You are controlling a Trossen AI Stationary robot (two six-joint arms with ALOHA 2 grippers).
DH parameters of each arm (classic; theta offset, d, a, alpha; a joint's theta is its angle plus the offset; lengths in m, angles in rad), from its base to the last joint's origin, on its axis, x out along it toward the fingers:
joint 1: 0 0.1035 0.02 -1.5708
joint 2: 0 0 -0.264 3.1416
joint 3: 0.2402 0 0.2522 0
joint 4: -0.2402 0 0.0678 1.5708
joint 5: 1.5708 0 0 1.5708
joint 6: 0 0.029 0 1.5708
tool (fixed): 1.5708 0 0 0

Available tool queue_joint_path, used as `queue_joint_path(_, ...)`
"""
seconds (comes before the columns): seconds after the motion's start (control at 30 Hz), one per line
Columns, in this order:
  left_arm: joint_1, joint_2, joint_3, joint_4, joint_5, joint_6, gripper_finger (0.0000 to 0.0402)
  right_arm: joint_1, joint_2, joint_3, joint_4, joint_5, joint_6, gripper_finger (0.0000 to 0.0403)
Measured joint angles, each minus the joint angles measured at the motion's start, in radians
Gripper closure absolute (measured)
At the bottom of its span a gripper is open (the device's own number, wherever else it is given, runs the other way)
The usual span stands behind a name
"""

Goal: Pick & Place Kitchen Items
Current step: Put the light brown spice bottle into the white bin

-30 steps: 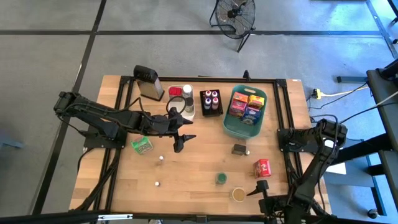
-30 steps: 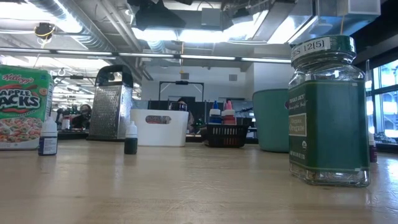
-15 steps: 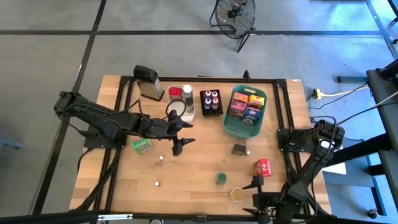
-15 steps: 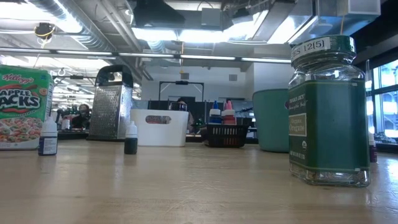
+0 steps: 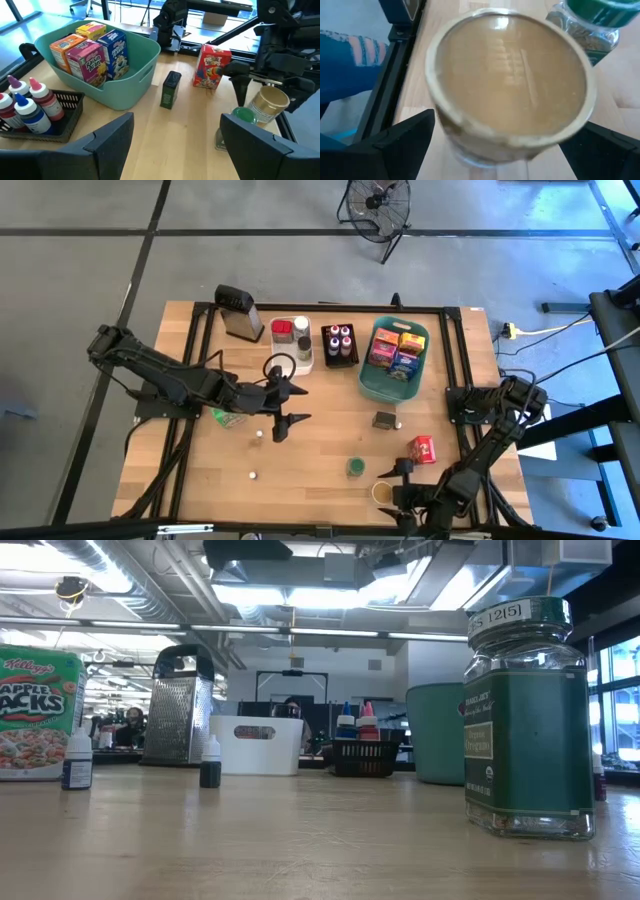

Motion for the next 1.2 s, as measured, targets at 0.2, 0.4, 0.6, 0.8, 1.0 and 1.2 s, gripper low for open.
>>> queue_joint_path(0.2,-0.013,0.0,0.0,0.0,-0.048,0.0,0.0109,-0.017,0.0,0.0,-0.001,-0.009,-0.036,0.0003)
queue_joint_path(0.4,-0.013,0.0,0.0,0.0,-0.074,0.0,0.0109,-0.03,0.0,0.0,0.002,-0.029,-0.051,0.0003)
queue_joint_path(0.6,-0.013,0.0,0.0,0.0,-0.074,0.0,0.0109,-0.03,0.001,0.0,0.005,-0.036,-0.046,0.0003)
queue_joint_path(0.8,-0.014,0.0,0.0,-0.001,-0.073,0.0,0.0109,-0.03,0.044,0.0,0.048,-0.024,-0.043,0.0003)
queue_joint_path(1.0,-0.014,0.0,0.0,0.0,-0.072,0.0,0.0109,-0.024,0.044,-0.038,0.101,-0.002,-0.04,0.0003)
queue_joint_path(1.2,-0.022,0.0,-0.001,0.0,-0.073,0.0,0.0109,-0.023,0.044,-0.137,0.292,-0.011,-0.044,0.0003)
